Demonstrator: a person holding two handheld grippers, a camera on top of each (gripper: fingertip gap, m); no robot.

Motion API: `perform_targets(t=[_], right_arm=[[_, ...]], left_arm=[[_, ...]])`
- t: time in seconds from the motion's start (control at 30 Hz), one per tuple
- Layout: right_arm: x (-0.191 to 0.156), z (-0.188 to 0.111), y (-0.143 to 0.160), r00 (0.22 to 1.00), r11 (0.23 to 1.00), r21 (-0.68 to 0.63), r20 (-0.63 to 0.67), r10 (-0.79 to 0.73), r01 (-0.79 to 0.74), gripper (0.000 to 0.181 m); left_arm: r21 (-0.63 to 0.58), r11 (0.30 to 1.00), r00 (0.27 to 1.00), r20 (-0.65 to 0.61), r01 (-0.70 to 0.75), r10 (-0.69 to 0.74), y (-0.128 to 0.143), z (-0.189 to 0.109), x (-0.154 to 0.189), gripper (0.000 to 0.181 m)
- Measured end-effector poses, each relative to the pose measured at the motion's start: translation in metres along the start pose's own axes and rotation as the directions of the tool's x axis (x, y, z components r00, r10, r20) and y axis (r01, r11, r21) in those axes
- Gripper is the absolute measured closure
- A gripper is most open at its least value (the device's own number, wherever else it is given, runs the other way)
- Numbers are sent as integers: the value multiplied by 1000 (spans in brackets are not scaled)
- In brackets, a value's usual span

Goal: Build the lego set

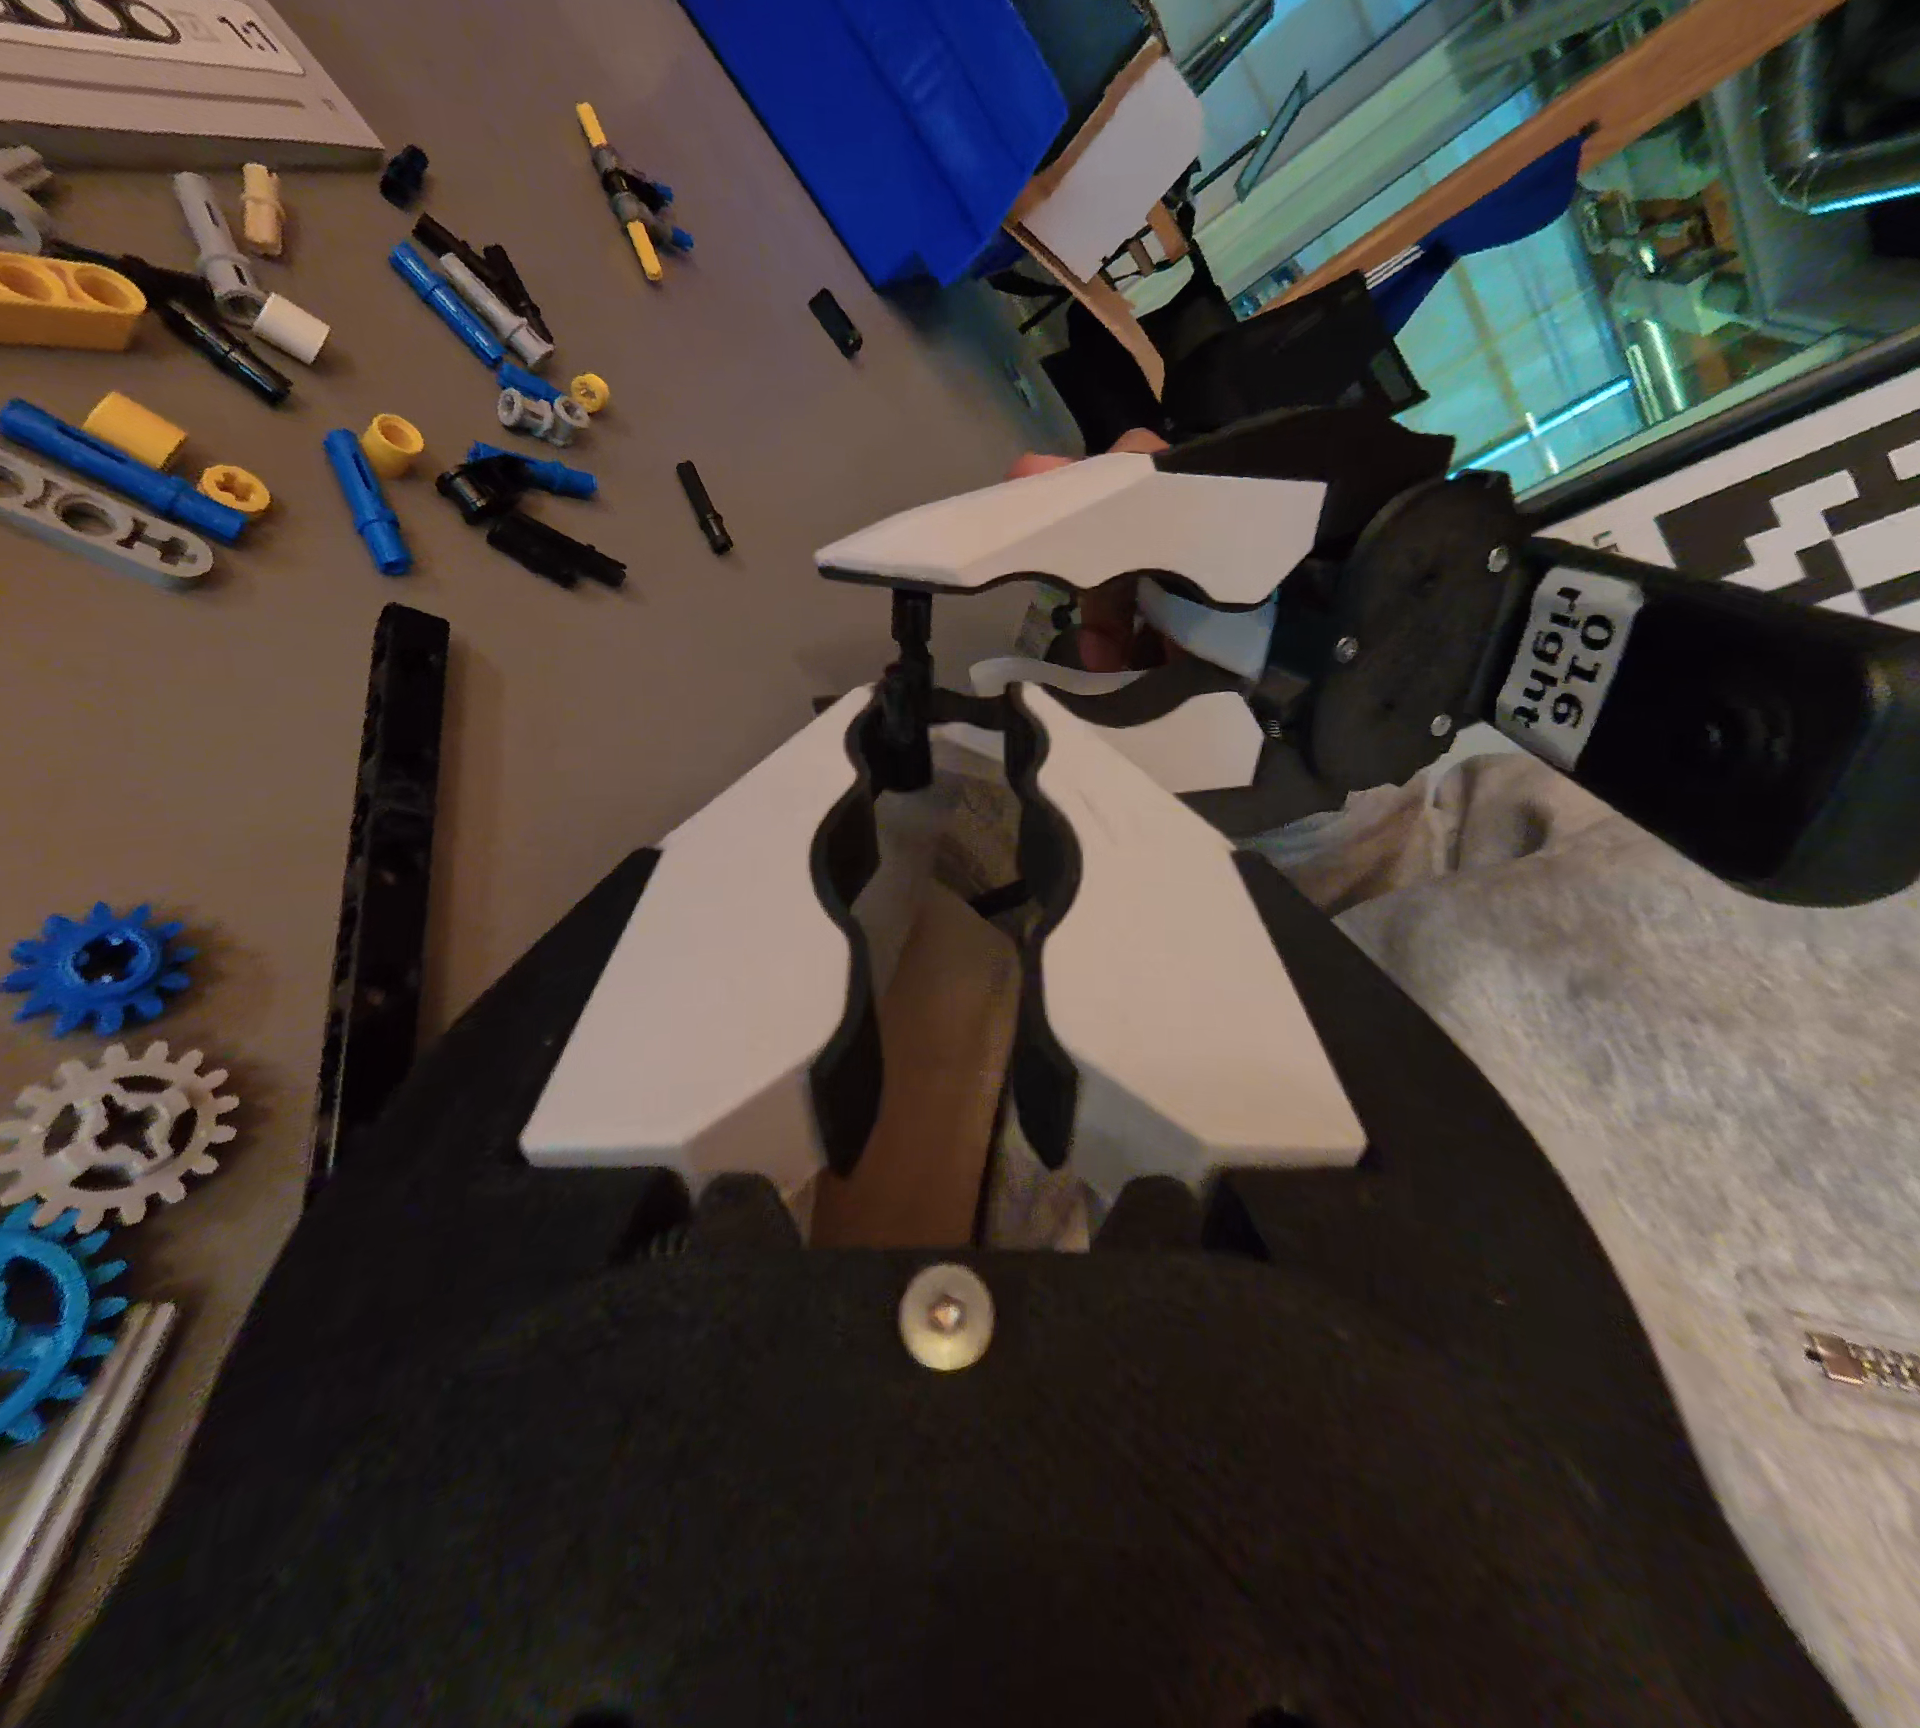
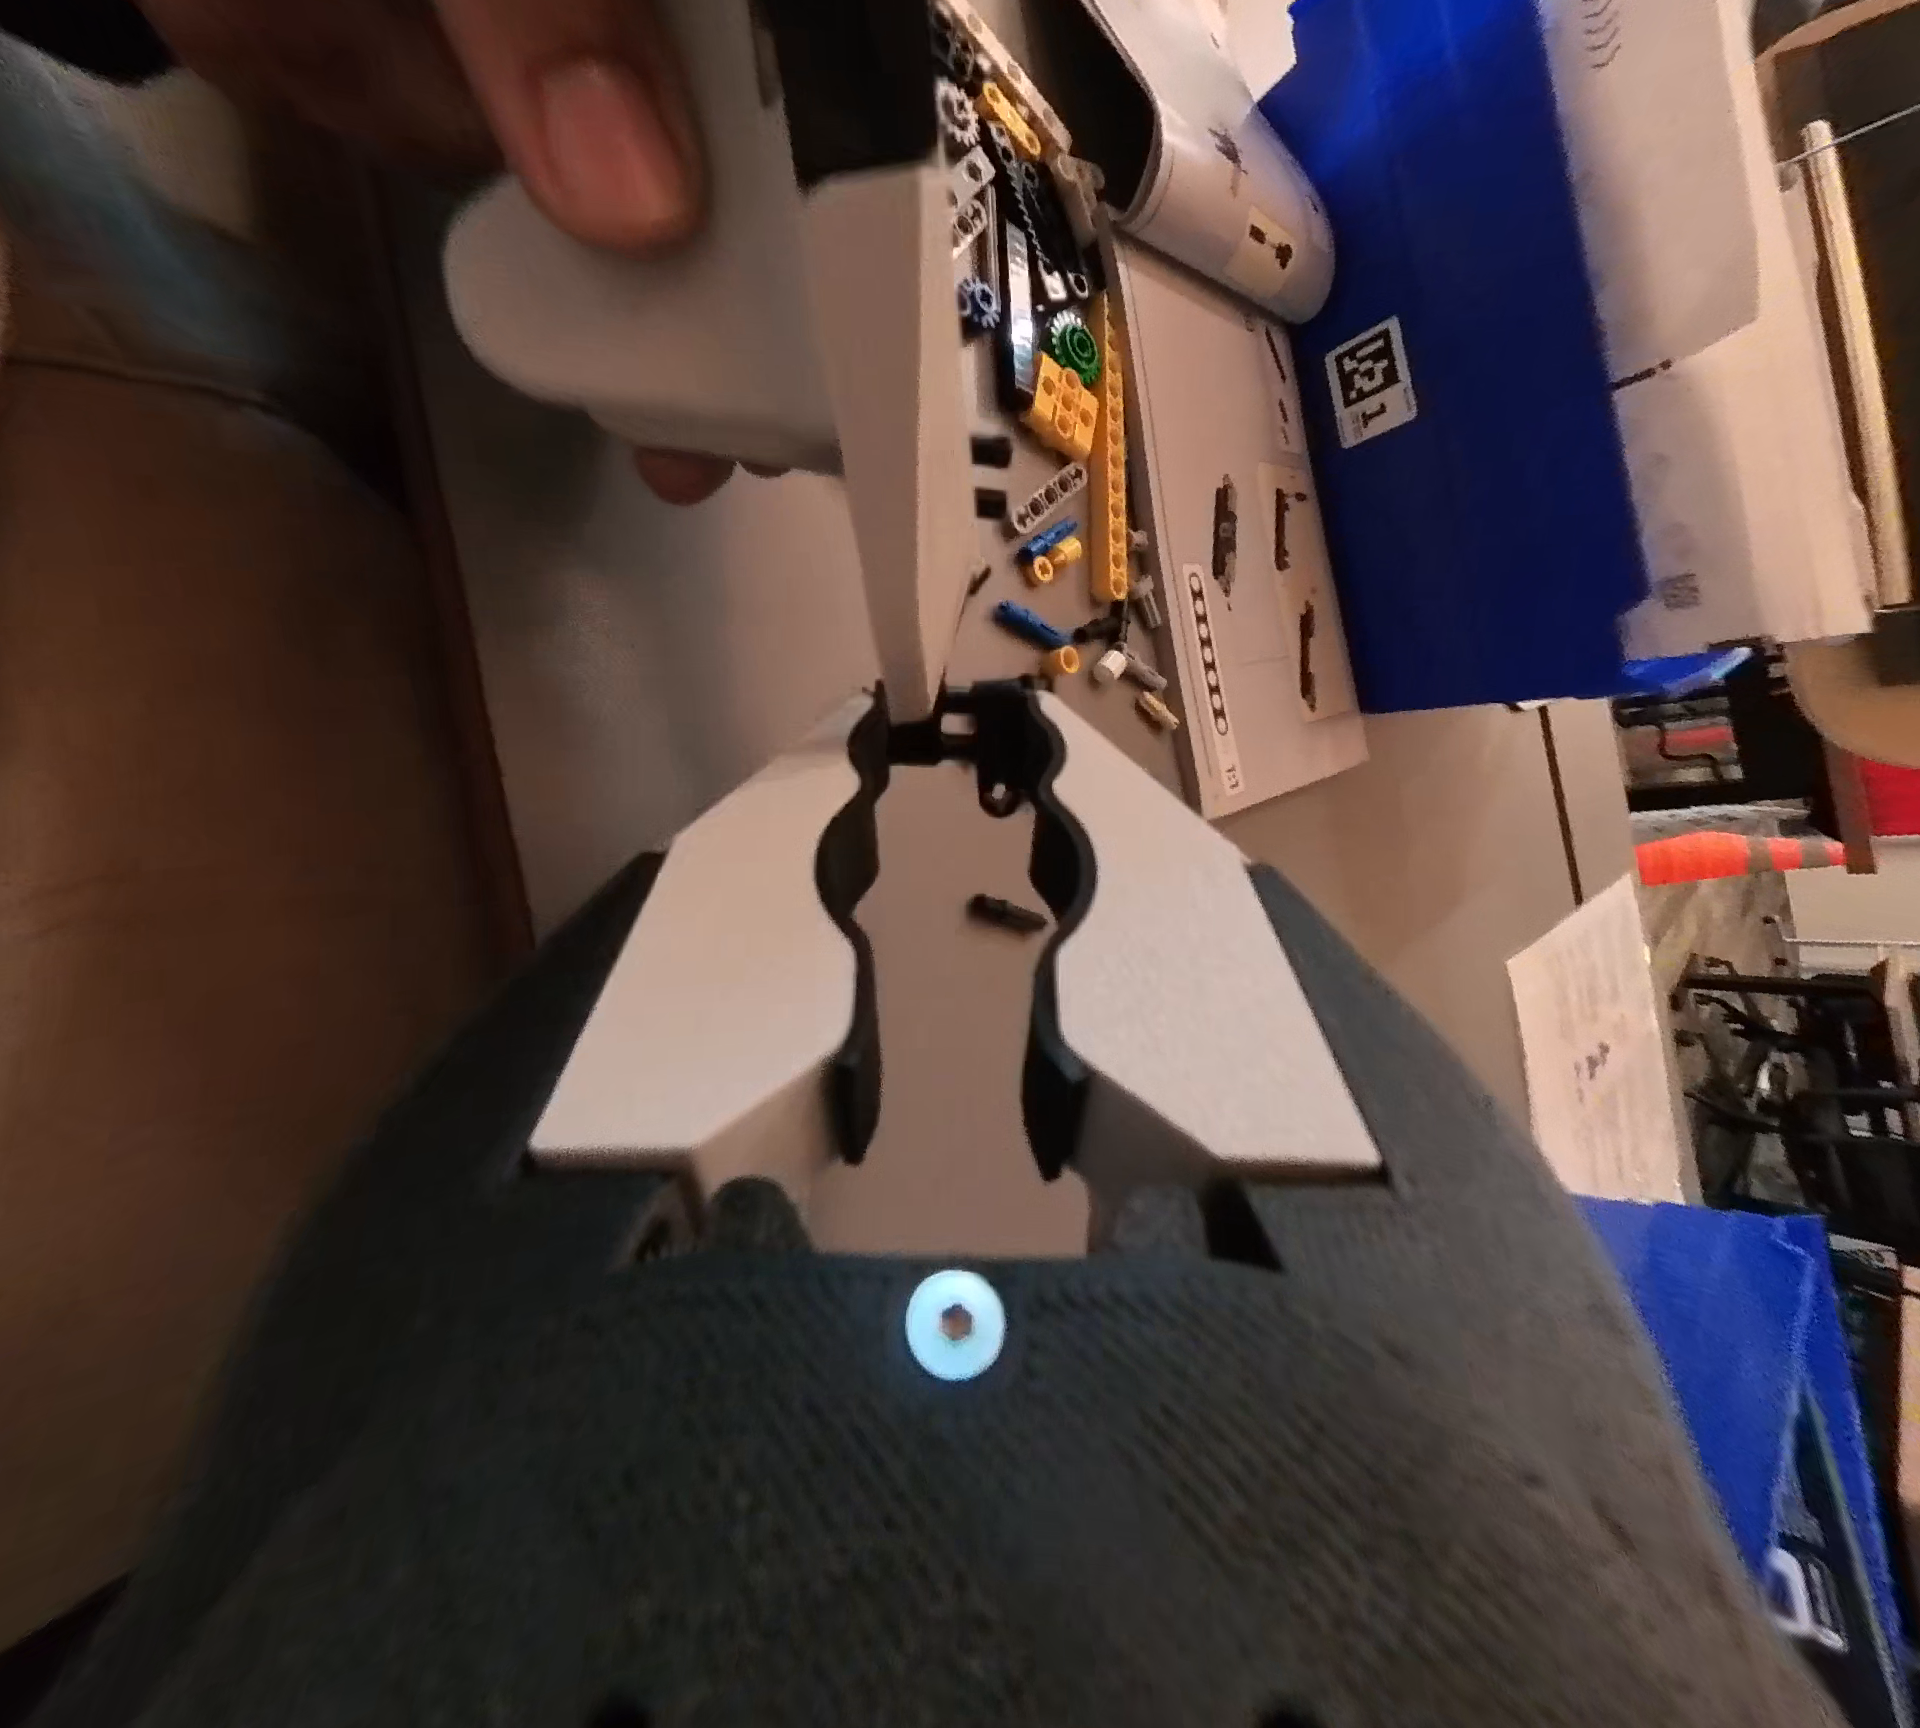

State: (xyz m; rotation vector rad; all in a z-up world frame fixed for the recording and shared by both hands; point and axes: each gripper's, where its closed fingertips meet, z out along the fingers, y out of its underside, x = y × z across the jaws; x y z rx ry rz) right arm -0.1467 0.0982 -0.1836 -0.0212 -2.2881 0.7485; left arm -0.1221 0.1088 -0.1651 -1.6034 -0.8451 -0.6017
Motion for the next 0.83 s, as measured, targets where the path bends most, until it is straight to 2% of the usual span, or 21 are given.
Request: perform_targets(t=[0.03, 0.1, 0.17, 0.57, 0.83], right_arm=[[1, 0, 1, 1000, 1000, -4, -7, -5, 5, 159], [3, -1, 3, 1000, 1000, 2, -8, 8, -8, 159], [4, -2, 1, 1000, 1000, 21, -7, 21, -21, 158], [5, -5, 0, 989, 988, 63, 43, 139, -141, 159], [7, -5, -3, 989, 984, 103, 40, 145, -148, 158]], left_arm=[[0, 1000, 1000, 1, 0, 0, 0, -1, 0, 162], [7, 1000, 1000, 16, -8, 8, -2, -4, -3, 164], [30, 1000, 1000, 12, 0, 0, -5, -6, -4, 175], [56, 998, 999, -20, 29, -28, -7, -5, -2, 175], [64, 998, 999, -29, 26, -25, -8, -7, -2, 175]])
